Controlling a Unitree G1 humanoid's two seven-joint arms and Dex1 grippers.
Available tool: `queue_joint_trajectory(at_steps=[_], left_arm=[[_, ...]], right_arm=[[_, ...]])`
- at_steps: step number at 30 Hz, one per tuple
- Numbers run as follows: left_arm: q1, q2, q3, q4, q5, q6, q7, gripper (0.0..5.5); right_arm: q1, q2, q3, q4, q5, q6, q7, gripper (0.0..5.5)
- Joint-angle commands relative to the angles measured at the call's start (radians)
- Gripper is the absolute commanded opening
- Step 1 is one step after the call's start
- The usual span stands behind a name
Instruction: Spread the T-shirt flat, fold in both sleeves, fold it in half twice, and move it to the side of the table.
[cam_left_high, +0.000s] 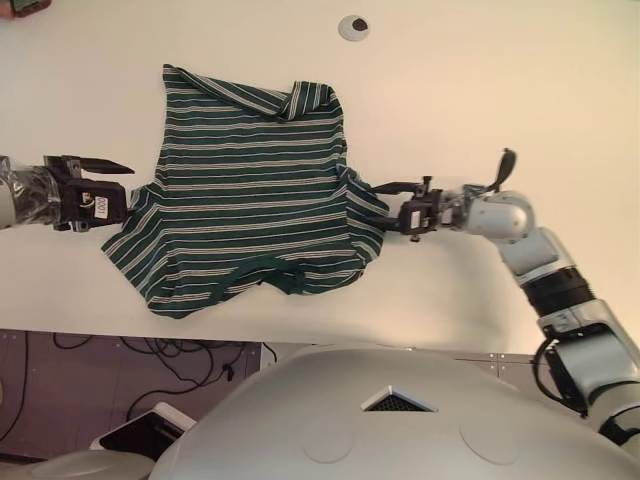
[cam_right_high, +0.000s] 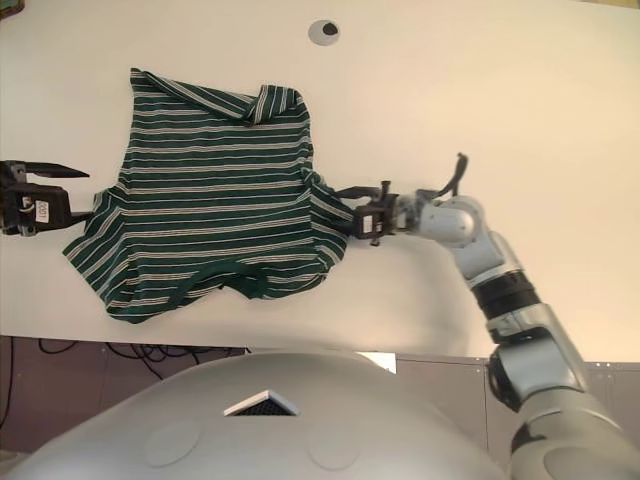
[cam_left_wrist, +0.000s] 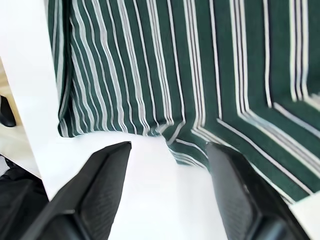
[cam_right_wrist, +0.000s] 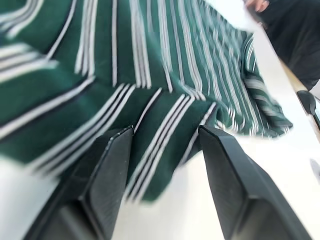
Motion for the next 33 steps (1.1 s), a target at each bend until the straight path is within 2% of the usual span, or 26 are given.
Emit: queue_joint_trajectory(at_steps=[1, 4, 10, 15, 18, 24, 28, 33], left_arm=[[0.012, -0.029, -0.008, 0.019, 0.004, -0.015, 0.011, 2.74], [0.018, -0.058, -0.017, 0.056, -0.004, -0.035, 0.021, 2.74], [0.082, -0.132, 0.021, 0.111, -0.095, -0.102, 0.03, 2.74], [0.204, -0.254, 0.167, 0.043, -0.551, -0.045, -0.146, 2.74], [0.216, -0.287, 0.231, 0.184, -0.766, 0.154, -0.303, 2.74], [0.144, -0.272, 0.212, 0.649, -0.704, 0.211, -0.503, 2.74], [0.04, -0.274, 0.176, 0.89, -0.594, 0.177, -0.496, 2.74], [-0.048, -0.285, 0.173, 1.037, -0.529, 0.146, -0.482, 2.74]], right_arm=[[0.145, -0.215, -0.033, -0.056, 0.091, 0.111, 0.192, 2.4], [0.2, -0.296, -0.088, -0.128, 0.176, 0.155, 0.231, 2.4], [0.259, -0.308, -0.144, -0.182, 0.21, 0.167, 0.213, 2.4], [0.234, -0.169, -0.239, -0.297, 0.486, 0.264, 0.191, 2.4], [0.242, -0.121, -0.233, -0.326, 0.478, 0.274, 0.17, 2.4], [0.264, -0.084, -0.227, -0.356, 0.446, 0.286, 0.158, 2.4], [0.278, -0.071, -0.226, -0.37, 0.435, 0.293, 0.16, 2.4], [0.282, -0.066, -0.225, -0.373, 0.436, 0.297, 0.167, 2.4]])
